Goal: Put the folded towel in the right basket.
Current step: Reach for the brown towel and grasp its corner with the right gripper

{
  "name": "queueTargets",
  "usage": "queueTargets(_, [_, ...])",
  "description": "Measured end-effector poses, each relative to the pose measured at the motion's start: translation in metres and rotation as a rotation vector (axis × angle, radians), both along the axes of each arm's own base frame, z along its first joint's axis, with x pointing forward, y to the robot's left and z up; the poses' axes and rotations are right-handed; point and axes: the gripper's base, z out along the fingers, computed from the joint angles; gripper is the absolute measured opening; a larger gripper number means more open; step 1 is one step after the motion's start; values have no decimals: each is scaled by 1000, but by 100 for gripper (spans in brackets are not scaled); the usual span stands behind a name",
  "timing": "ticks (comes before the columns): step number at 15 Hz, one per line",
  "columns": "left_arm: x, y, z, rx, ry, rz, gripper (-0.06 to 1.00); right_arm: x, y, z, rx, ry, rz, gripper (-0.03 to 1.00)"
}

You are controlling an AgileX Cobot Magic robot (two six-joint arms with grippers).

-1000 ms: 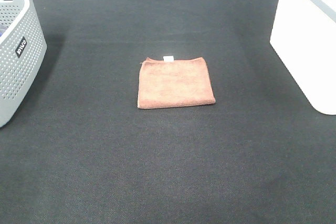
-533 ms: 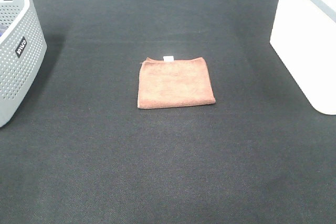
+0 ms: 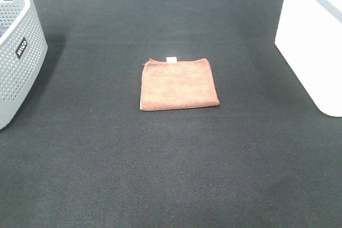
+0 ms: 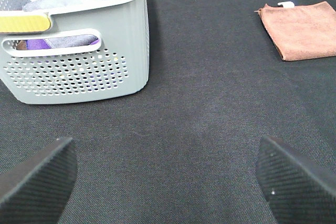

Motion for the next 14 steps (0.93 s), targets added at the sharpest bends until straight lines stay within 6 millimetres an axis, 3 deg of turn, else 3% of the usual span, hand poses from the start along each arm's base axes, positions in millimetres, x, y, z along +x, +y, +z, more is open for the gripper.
queueTargets(14, [0,0,0,0,0,0,88,0,0,0,0,0,0,74])
